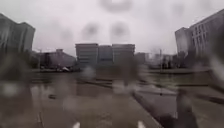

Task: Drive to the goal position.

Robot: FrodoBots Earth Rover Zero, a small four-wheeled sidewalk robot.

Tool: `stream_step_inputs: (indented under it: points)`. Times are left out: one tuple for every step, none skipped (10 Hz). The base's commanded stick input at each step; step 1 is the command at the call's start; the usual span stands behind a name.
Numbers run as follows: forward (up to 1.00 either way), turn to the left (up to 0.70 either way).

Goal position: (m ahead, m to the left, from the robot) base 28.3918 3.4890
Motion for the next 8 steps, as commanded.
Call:
stream_step_inputs:
  points:
    - [0.7,0.0]
    - [0.7,0.0]
    - [0.7,0.0]
    - [0.7,0.0]
    - [0.7,0.0]
    - [0.7,0.0]
    - [0.7,0.0]
    - [0.7,0.0]
